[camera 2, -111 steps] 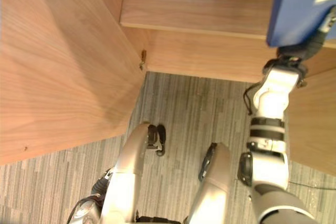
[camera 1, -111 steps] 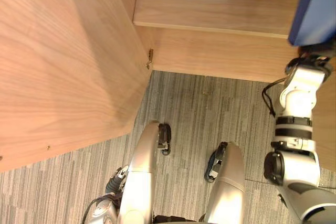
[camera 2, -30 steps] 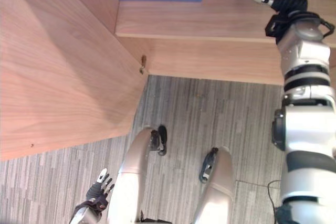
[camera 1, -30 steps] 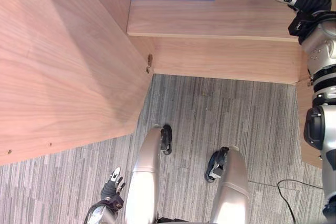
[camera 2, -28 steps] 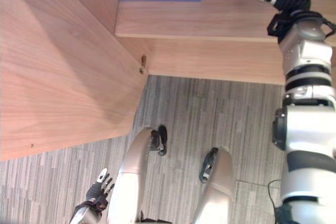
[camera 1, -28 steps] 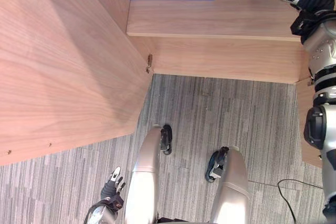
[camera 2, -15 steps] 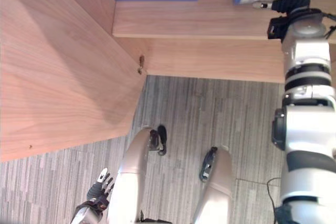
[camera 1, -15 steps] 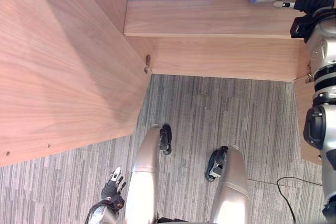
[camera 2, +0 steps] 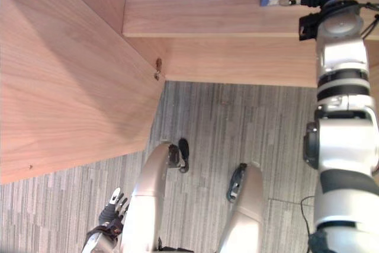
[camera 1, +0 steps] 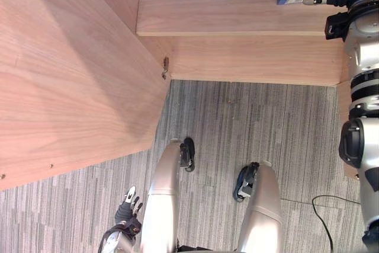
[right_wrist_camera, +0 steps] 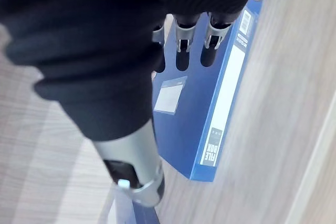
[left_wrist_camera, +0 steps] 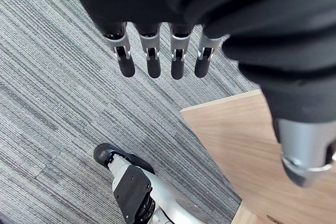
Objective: Walk over to the cabinet, pick up the folder, carry it to the office cabinet, place the folder inside the office cabinet, then close the office cabinet door
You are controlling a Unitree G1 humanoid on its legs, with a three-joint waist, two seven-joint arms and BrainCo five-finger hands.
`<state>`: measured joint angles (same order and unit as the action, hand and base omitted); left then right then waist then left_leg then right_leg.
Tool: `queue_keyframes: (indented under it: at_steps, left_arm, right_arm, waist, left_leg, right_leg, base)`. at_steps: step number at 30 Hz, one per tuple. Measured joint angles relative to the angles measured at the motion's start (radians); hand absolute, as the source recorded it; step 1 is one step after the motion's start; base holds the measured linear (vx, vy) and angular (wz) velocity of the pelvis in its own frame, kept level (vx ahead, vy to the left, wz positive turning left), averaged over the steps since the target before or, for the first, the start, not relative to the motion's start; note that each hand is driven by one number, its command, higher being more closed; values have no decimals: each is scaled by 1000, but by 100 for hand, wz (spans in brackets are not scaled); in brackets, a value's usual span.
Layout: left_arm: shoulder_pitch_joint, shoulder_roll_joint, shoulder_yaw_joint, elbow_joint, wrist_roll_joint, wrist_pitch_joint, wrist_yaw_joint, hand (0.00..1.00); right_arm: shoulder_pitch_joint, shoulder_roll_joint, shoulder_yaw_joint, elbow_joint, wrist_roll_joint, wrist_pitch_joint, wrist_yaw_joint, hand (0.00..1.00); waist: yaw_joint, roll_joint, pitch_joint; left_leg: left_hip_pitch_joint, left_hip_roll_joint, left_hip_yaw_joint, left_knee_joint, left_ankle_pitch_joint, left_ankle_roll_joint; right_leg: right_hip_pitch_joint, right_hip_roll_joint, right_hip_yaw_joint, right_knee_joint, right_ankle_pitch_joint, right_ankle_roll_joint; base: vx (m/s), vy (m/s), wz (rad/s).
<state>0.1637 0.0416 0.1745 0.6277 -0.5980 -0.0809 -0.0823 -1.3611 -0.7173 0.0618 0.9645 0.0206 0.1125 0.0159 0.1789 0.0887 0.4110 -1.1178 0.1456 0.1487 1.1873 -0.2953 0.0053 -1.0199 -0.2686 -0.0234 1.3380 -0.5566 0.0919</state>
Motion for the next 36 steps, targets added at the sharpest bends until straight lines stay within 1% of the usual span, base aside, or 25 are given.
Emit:
queue_keyframes:
  at_steps: [6, 9, 11, 12, 13, 17, 19, 21, 22, 23, 25, 26, 28, 30, 31, 32, 33, 34, 35, 36]
  left_arm:
    - [-1, -1, 11, 3, 0, -3, 4, 0]
    - [-4, -5, 12, 7, 0, -4, 9, 0]
    - [-8, -11, 15, 8, 0, -4, 12, 0]
    - [-8, -11, 15, 8, 0, -4, 12, 0]
    - [-8, -13, 16, 8, 0, -5, 12, 0]
    - [-7, -17, 17, 9, 0, -14, 12, 0]
    - [0, -17, 17, 15, 1, -16, 13, 0]
    - [4, -12, 18, 35, 13, -20, 13, 0]
    - [14, -5, 18, 43, 20, -23, 13, 0]
    - [20, 3, 17, 56, 39, -26, 13, 0]
    - [24, 13, 17, 84, 60, -26, 13, 0]
    - [26, 15, 17, 91, 64, -27, 13, 0]
    - [28, 24, 17, 123, 82, -27, 15, 0]
    - [29, 27, 29, 158, 99, -27, 19, 0]
    - [28, 28, 30, 168, 104, -27, 23, 0]
    - [23, 33, 31, 186, 125, -27, 30, 0]
    - [21, 35, 32, 195, 130, -27, 33, 0]
    - [14, 36, 34, 218, 140, -27, 38, 0]
    - [13, 36, 35, 229, 150, -27, 40, 0]
    - [10, 36, 34, 244, 172, -26, 51, 0]
  right_arm:
    - [0, 12, -1, 0, -2, 0, -3, 0]
    - [4, 38, -1, 0, -5, 0, -11, 0]
    - [36, 68, 0, 0, -26, 0, -25, 0]
    - [40, 72, 0, 0, -30, 0, -26, 0]
    - [57, 89, 0, 0, -43, 0, -29, 0]
    - [98, 125, 1, -14, -46, 0, -52, 0]
    - [155, 161, 1, -42, -47, 0, -63, 0]
    - [216, 205, 1, -65, -47, -1, -68, 0]
    - [260, 240, 2, -70, -48, -3, -69, 0]
    - [304, 273, 2, -70, -52, -5, -70, 0]
    - [382, 321, 1, -75, -66, -8, -72, 0]
    - [409, 335, 1, -84, -68, -11, -76, 0]
    - [502, 395, 0, -109, -70, -28, -83, 0]
    - [597, 469, -9, -110, -52, -38, -87, 0]
    - [629, 498, -29, -109, -39, -41, -87, 0]
    - [697, 548, -75, -107, -17, -55, -91, 0]
    - [730, 563, -89, -106, -5, -59, -94, 0]
    - [794, 588, -123, -91, 1, -67, -98, 0]
    - [822, 596, -136, -74, 4, -69, -98, 0]
    - [876, 611, -178, -28, 21, -70, -99, 0]
  waist:
    - [-5, 0, 4]
    - [-15, -1, 5]
    - [-20, -2, 13]
    - [-20, -2, 14]
    - [-22, -3, 15]
    - [-31, -5, 14]
    - [-35, -20, 6]
    - [-38, -31, -11]
    - [-42, -46, -26]
    - [-50, -56, -45]
    - [-55, -73, -83]
    - [-58, -78, -96]
    - [-65, -90, -131]
    - [-69, -109, -177]
    - [-69, -115, -190]
    - [-74, -123, -209]
    - [-77, -127, -218]
    - [-82, -130, -236]
    - [-85, -129, -246]
    - [-96, -130, -262]
  left_leg:
    - [-1, 2, -1, -2, 1, 0]
    - [14, 6, -3, -26, 9, 0]
    - [79, 15, 0, -82, 20, -2]
    - [90, 15, 2, -89, 22, -2]
    - [132, 16, 10, -129, 32, -3]
    - [257, 19, 26, -262, 69, -6]
    - [343, 21, 42, -333, 83, -9]
    - [413, 28, 56, -387, 90, -13]
    - [460, 31, 64, -424, 94, -16]
    - [503, 32, 67, -459, 100, -19]
    - [574, 32, 77, -525, 113, -23]
    - [591, 32, 81, -542, 116, -23]
    - [663, 33, 91, -617, 136, -30]
    - [729, 33, 110, -714, 173, -39]
    - [749, 33, 117, -746, 184, -41]
    - [786, 27, 124, -807, 214, -47]
    - [803, 18, 126, -842, 231, -49]
    - [842, 1, 130, -918, 270, -50]
    - [859, -7, 132, -959, 291, -51]
    - [901, -28, 132, -1051, 340, -51]
  right_leg:
    - [0, 2, -1, -4, 3, 6]
    - [20, 7, -12, -38, 17, 14]
    - [87, 21, -27, -109, 44, 18]
    - [97, 22, -28, -117, 47, 19]
    - [135, 26, -32, -161, 64, 9]
    - [262, 44, -55, -315, 127, 1]
    - [343, 51, -64, -396, 155, 4]
    - [414, 57, -83, -467, 181, 4]
    - [462, 61, -97, -515, 198, 2]
    - [513, 60, -120, -565, 215, 1]
    - [590, 62, -155, -652, 245, -1]
    - [607, 64, -163, -673, 255, -1]
    - [687, 77, -190, -775, 295, -4]
    - [756, 99, -206, -890, 351, -7]
    - [774, 105, -212, -926, 368, -9]
    - [810, 115, -225, -992, 404, -6]
    - [821, 115, -226, -1015, 417, -6]
    - [844, 116, -230, -1060, 444, -1]
    - [852, 116, -234, -1081, 457, 0]
    - [874, 116, -246, -1124, 479, 0]
  base:
    - [-31, -7, 0]
    - [-5, 7, -4]
    - [11, 23, -15]
    - [22, 26, -16]
    - [13, 18, -11]
    - [45, 47, -14]
    - [66, 34, -17]
    - [69, 25, -21]
    - [86, 34, -17]
    - [106, 53, -14]
    - [103, 48, -10]
    - [95, 21, -15]
    - [113, -15, -13]
    - [119, -39, -18]
    - [100, -35, -19]
    - [65, -26, -11]
    - [69, -23, -2]
    - [48, -3, 4]
    - [57, 7, 9]
    - [35, 19, 12]
